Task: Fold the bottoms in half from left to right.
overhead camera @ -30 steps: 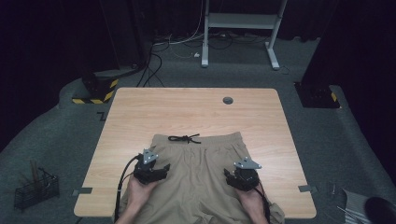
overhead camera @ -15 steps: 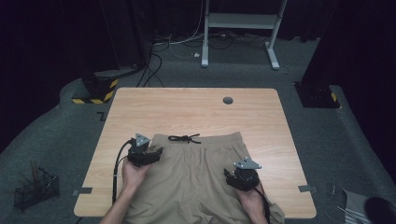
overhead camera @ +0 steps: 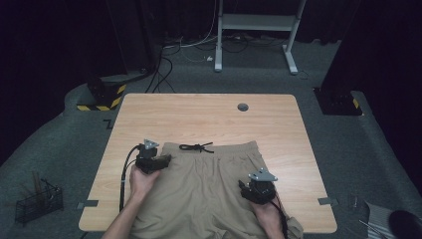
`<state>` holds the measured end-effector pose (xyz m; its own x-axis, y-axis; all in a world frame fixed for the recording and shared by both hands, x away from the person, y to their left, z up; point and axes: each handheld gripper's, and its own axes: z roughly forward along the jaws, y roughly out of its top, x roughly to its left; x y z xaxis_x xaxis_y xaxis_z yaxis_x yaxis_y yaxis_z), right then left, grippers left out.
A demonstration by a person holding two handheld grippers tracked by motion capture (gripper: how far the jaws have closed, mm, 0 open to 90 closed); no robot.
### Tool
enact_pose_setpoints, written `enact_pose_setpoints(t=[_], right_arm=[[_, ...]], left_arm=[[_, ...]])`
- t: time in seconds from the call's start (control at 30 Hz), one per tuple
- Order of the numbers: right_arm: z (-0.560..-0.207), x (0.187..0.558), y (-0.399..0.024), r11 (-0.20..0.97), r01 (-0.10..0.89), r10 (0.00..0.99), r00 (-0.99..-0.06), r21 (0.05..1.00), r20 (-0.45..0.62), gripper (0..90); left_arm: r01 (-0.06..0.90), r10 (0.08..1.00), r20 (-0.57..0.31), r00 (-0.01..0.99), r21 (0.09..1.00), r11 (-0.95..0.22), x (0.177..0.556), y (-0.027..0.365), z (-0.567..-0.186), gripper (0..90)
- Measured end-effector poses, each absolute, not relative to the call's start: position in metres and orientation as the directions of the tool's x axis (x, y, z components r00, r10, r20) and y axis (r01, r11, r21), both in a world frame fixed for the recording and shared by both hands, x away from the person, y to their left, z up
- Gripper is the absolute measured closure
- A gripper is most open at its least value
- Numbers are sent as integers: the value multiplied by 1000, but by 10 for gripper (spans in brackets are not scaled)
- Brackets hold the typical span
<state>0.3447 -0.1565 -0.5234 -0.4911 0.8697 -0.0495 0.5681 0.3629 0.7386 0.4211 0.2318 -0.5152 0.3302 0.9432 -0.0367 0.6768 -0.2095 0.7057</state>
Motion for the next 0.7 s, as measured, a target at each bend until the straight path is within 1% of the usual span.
enact_pose_setpoints(t=[0.2,0.23,0.37,0.47,0.53,0.57,0.63,0.7], right_arm=[[-523,345,-157,364,568,869,-493,738,-50,403],[-523,345,-157,364,568,869,-493,738,-50,403],[-523,345,-157,362,570,871,-489,738,-50,400],[-523,345,-157,357,573,872,-488,738,-44,399],[-523,345,-157,357,573,872,-487,738,-43,398],[-523,345,-157,355,574,873,-487,738,-42,397],[-523,346,-157,356,574,873,-487,737,-42,395],[-523,346,-158,356,576,873,-486,736,-42,393]], left_arm=[[668,936,-19,352,706,-236,421,230,-519,432],[665,933,-20,359,707,-241,421,230,-519,432],[648,924,-17,382,718,-255,421,231,-520,490],[641,915,-23,403,721,-264,421,230,-520,574],[640,912,-27,409,721,-266,421,230,-520,591],[642,909,-33,415,719,-266,421,231,-519,637],[643,908,-38,417,719,-265,421,231,-519,697],[638,904,-45,424,723,-264,420,232,-519,738]])
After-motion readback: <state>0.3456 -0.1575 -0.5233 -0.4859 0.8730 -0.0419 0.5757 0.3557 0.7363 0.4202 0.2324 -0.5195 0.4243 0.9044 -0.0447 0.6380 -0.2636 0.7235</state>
